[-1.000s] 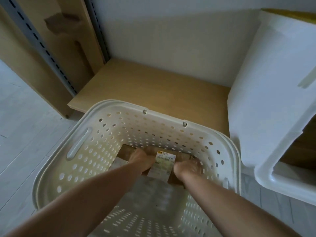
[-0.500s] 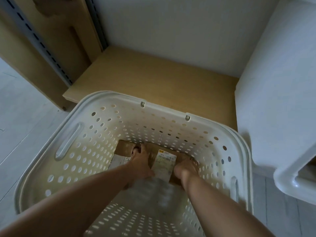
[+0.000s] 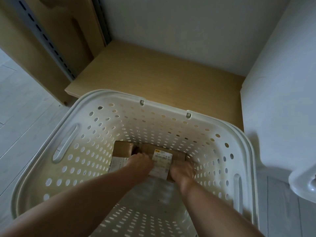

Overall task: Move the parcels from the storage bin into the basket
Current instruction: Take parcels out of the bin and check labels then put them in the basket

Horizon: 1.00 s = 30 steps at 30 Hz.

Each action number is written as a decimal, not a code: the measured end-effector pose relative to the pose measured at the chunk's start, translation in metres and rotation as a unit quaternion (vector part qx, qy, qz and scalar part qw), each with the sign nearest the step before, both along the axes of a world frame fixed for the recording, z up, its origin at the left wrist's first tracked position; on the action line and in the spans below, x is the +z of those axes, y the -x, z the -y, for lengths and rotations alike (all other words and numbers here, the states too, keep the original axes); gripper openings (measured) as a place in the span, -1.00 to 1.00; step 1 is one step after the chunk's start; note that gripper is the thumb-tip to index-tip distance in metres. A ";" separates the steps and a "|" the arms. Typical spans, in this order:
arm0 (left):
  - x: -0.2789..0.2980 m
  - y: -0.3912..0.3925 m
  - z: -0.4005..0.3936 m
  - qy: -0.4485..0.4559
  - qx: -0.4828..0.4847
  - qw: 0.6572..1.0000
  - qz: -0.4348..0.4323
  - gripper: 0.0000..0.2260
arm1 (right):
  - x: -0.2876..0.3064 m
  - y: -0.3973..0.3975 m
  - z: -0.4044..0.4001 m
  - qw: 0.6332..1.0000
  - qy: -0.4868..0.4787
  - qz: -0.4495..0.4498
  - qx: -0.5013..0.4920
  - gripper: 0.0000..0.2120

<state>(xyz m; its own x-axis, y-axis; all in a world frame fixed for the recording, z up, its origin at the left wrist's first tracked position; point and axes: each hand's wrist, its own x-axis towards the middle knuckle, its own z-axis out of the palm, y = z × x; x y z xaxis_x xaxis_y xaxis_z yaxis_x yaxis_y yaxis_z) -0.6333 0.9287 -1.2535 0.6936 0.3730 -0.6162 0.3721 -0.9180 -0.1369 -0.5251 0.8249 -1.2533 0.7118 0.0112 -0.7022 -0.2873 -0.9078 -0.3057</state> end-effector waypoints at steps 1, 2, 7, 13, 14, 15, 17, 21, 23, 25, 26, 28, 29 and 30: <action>-0.005 0.004 -0.001 -0.004 -0.006 1.000 0.007 -0.62 | 0.001 0.001 0.000 1.000 -0.005 -0.002 0.000 -0.59; -0.010 0.007 -0.003 0.000 -0.006 1.000 0.010 -0.60 | 0.003 0.001 0.000 1.000 -0.011 -0.012 0.009 -0.65; -0.005 0.004 -0.011 0.034 -0.027 0.999 0.004 -0.59 | 0.007 -0.005 -0.008 0.993 -0.026 -0.036 0.111 -0.64; 0.024 0.011 -0.020 0.052 -0.084 0.995 0.020 -0.53 | 0.032 -0.013 -0.021 0.972 -0.018 -0.037 0.230 -0.67; 0.034 0.010 -0.021 0.054 -0.093 0.994 0.032 -0.51 | 0.033 -0.011 -0.022 0.967 -0.018 -0.035 0.253 -0.66; 0.044 0.009 -0.022 0.057 -0.101 0.992 0.042 -0.51 | 0.037 -0.009 -0.021 0.959 -0.020 -0.027 0.282 -0.62; 0.065 0.007 -0.024 0.057 -0.112 0.990 0.069 -0.51 | 0.048 -0.006 -0.014 0.931 -0.008 -0.006 0.366 -0.48; 0.101 0.012 -0.019 0.050 -0.069 0.991 0.105 -0.44 | 0.079 0.000 0.009 0.835 0.037 0.066 0.546 -0.21; 0.119 0.016 -0.007 0.066 -0.030 0.991 0.112 -0.44 | 0.099 0.002 0.019 0.806 0.049 0.098 0.581 -0.22; 0.138 0.020 0.007 0.071 -0.016 0.991 0.113 -0.46 | 0.126 0.003 0.029 0.789 0.042 0.114 0.602 -0.40; 0.146 0.022 0.015 0.071 -0.012 0.991 0.113 -0.46 | 0.141 0.002 0.036 0.782 0.041 0.118 0.611 -0.46; 0.165 0.026 0.031 0.084 -0.001 0.991 0.109 -0.44 | 0.171 0.002 0.049 0.769 0.016 0.132 0.625 -0.35; 0.175 0.028 0.037 0.093 0.009 0.989 0.114 -0.45 | 0.187 0.002 0.056 0.767 0.000 0.135 0.627 -0.26; 0.185 0.030 0.040 0.104 0.025 0.986 0.127 -0.48 | 0.200 0.002 0.063 0.765 -0.016 0.143 0.628 -0.21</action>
